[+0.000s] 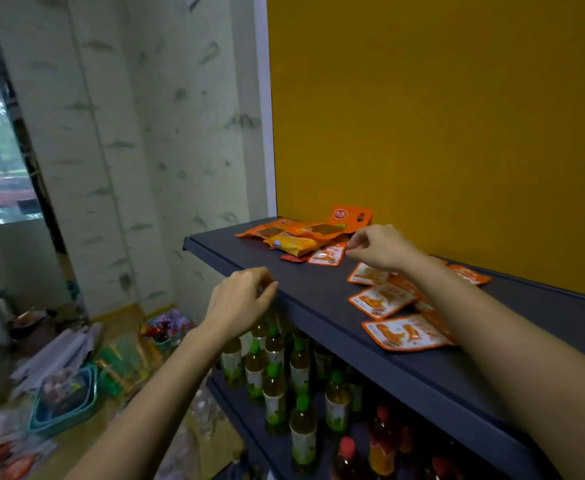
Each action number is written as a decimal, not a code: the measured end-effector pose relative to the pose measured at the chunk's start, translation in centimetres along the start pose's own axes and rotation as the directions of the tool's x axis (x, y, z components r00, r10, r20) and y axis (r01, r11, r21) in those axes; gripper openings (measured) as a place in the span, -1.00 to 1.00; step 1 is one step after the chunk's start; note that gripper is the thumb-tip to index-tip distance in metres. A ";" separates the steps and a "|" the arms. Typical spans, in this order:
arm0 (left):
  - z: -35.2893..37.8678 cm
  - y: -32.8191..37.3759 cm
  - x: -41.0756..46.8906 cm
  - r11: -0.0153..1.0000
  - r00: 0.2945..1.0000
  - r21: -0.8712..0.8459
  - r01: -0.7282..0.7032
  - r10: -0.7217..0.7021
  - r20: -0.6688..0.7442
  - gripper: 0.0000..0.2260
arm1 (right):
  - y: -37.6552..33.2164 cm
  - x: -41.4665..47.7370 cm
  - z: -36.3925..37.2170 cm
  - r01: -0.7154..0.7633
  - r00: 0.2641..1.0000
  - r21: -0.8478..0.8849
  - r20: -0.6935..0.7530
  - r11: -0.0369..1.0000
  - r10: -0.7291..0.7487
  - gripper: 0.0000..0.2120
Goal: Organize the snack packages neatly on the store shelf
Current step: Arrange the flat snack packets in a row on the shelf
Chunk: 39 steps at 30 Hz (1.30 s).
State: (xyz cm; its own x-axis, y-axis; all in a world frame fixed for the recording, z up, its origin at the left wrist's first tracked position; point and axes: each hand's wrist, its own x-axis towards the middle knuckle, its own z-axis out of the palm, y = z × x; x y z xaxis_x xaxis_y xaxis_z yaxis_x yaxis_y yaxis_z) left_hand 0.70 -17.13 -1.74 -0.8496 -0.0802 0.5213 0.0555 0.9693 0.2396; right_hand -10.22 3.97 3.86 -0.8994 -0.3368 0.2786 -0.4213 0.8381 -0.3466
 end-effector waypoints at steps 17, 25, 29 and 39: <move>7.7 -13.8 18.1 0.993 1.000 -0.122 -0.004 0.005 0.006 -0.79 | 0.2 14.8 4.7 -0.366 0.923 -0.258 0.026 0.894 0.385 -0.50; 10.8 -18.8 28.7 0.999 0.973 0.017 0.030 -0.034 0.230 -0.47 | -1.3 18.3 7.0 -0.622 0.781 -0.069 0.012 0.780 0.625 -0.43; 13.0 -20.2 32.4 0.992 0.905 -0.049 0.116 -0.085 0.417 -0.19 | -1.9 19.4 8.3 -0.735 0.675 0.058 -0.029 0.675 0.737 -0.26; 16.1 -21.2 35.9 0.977 0.826 -0.172 0.128 -0.009 0.564 -0.04 | -3.0 19.9 11.0 -0.768 0.516 0.402 -0.072 0.499 0.853 -0.30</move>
State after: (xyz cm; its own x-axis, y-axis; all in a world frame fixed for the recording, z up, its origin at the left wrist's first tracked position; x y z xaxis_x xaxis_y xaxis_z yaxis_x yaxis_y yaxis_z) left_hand -39.37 -36.81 -1.29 -0.9978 0.0565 -0.0334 0.0360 0.8967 0.4412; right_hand -28.15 -9.99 0.58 -0.8155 0.5722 -0.0870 0.4337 0.5045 -0.7466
